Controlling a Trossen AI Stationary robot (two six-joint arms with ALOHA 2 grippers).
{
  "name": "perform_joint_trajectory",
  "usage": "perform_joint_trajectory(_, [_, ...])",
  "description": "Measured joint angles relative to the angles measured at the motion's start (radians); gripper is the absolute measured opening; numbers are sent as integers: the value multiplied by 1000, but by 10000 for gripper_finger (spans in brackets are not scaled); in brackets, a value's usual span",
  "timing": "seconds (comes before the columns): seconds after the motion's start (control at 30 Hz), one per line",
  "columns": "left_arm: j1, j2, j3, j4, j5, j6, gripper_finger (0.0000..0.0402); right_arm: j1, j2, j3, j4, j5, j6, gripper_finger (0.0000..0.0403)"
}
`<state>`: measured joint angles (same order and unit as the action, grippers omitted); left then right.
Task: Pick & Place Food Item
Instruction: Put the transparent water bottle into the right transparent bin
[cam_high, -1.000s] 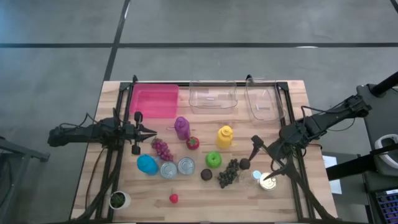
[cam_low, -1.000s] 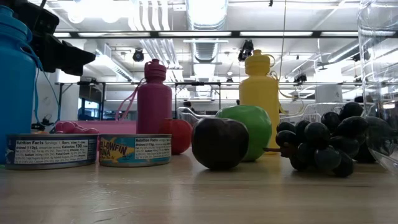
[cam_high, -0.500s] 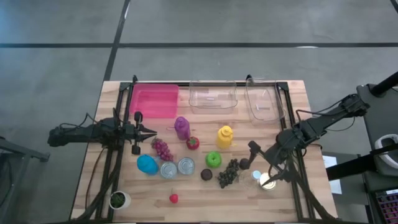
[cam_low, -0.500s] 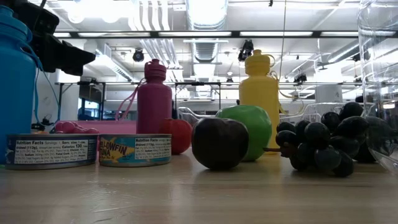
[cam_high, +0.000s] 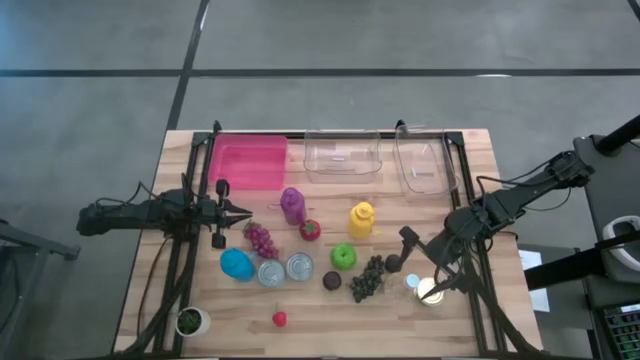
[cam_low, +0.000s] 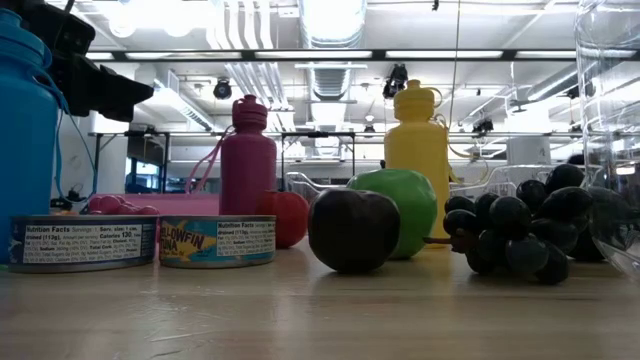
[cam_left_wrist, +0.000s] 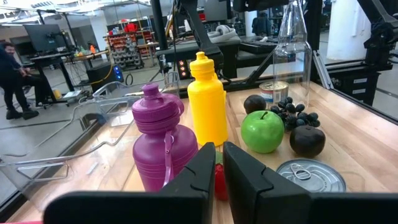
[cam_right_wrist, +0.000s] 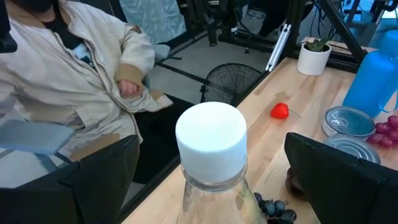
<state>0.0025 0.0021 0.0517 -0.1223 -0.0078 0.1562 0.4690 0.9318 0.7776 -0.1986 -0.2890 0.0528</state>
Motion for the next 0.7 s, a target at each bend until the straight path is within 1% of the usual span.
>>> perform_joint_trajectory(0.7, [0,0,0,0,0,0,36,0,-2,0,-6,0,-23,400])
